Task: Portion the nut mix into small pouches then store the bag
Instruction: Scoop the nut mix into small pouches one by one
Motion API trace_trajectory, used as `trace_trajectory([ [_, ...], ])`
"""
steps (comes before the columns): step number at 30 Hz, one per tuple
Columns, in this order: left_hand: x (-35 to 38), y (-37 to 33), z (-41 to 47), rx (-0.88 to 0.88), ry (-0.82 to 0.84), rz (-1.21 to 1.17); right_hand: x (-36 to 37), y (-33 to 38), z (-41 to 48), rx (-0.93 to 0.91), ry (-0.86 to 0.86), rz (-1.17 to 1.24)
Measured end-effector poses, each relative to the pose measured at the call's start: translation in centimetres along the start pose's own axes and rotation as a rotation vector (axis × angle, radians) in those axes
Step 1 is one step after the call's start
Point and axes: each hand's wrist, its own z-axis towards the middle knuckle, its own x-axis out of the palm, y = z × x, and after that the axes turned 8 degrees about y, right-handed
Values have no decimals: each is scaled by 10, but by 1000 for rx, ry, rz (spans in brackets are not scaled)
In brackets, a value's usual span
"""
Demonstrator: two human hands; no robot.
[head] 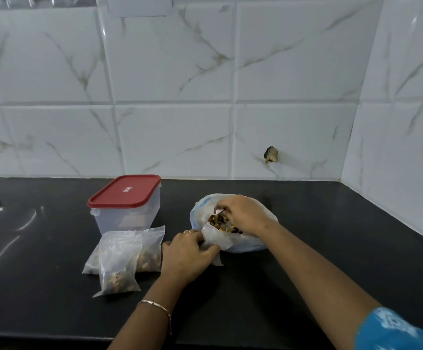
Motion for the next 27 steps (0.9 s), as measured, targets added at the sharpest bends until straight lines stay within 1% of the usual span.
trace_trajectory([
  [3,-1,-1,0,-31,27,-8,-9,-5,3,11,71,94],
  [5,-1,-2,0,-42,38,-9,-17,-9,0,-1,130,76],
  [8,0,-1,-1,-45,51,-5,-32,-14,-6,27,196,65],
  [10,-1,0,-1,-39,64,-32,-39,-15,-7,46,173,85],
  [14,-3,-1,-3,-18,83,-159,-34,-9,-5,48,35,84],
  [17,-4,-2,-4,-10,70,-211,-23,-5,-6,44,62,-6],
  [20,-3,-2,-4,1,99,-190,-21,-8,-12,54,121,-16],
  [23,-2,-1,-2,-3,108,-175,-31,-14,-21,63,182,37],
  [27,-2,0,-2,-11,134,-177,-50,-22,-29,79,246,243],
])
